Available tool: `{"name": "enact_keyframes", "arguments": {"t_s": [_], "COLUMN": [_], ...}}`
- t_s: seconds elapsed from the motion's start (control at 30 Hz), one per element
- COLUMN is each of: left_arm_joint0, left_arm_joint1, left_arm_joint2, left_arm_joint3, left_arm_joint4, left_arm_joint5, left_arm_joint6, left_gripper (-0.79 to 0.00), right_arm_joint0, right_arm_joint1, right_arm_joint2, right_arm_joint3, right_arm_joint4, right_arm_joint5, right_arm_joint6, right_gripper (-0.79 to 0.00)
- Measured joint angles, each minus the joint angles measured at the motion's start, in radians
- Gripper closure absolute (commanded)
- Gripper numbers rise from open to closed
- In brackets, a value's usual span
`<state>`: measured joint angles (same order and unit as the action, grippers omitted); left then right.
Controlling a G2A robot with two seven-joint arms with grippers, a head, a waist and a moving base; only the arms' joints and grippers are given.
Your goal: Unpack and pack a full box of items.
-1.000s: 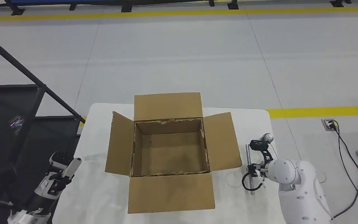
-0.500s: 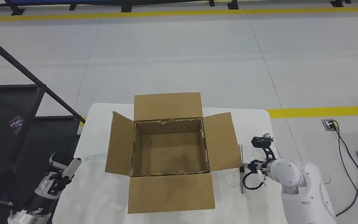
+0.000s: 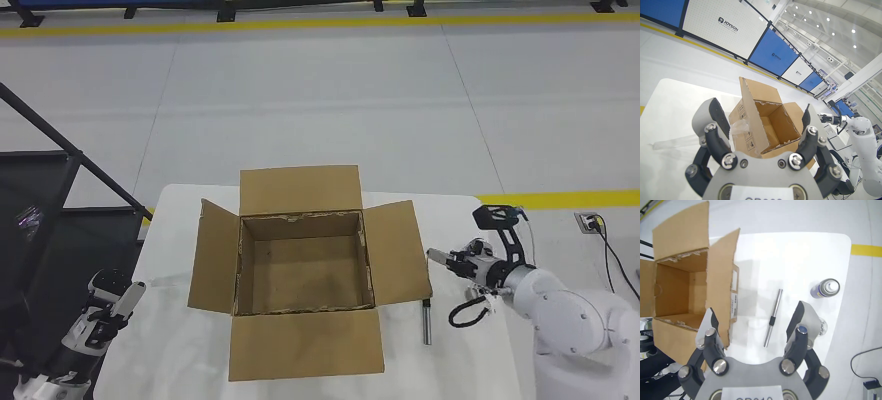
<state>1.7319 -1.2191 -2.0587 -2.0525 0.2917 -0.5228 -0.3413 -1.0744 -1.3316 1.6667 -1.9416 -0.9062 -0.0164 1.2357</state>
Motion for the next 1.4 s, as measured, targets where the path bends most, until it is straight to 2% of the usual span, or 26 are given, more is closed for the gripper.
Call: {"name": "enact_keyframes", "arguments": {"t_s": [0.3, 0.47, 1.1, 1.2, 1.4], "left_arm_joint0": [0.0, 0.0, 0.0, 0.0, 0.0], "left_arm_joint1": [0.0, 0.0, 0.0, 0.0, 0.0], "left_arm_joint2": [0.0, 0.0, 0.0, 0.0, 0.0], "left_arm_joint3": [0.0, 0.0, 0.0, 0.0, 0.0], "left_arm_joint4": [0.0, 0.0, 0.0, 0.0, 0.0], "left_arm_joint5": [0.0, 0.0, 0.0, 0.0, 0.0], "left_arm_joint6": [0.0, 0.0, 0.0, 0.0, 0.0], "left_gripper": [-0.785, -0.785, -0.785, -0.785, -0.785], "right_arm_joint0": [0.162, 0.187, 0.137, 0.132, 0.056], "right_arm_joint1": [0.006, 0.011, 0.034, 0.039, 0.058], "right_arm_joint2": [-0.123, -0.166, -0.274, -0.283, -0.182], "right_arm_joint3": [0.228, 0.268, 0.178, 0.163, 0.038], "right_arm_joint4": [0.12, 0.152, 0.19, 0.155, 0.085], "right_arm_joint5": [-0.026, -0.041, -0.004, 0.023, 0.101], "right_arm_joint6": [0.094, 0.137, 0.192, 0.194, 0.114], "right_gripper": [-0.785, -0.785, -0.785, -0.785, -0.785]}}
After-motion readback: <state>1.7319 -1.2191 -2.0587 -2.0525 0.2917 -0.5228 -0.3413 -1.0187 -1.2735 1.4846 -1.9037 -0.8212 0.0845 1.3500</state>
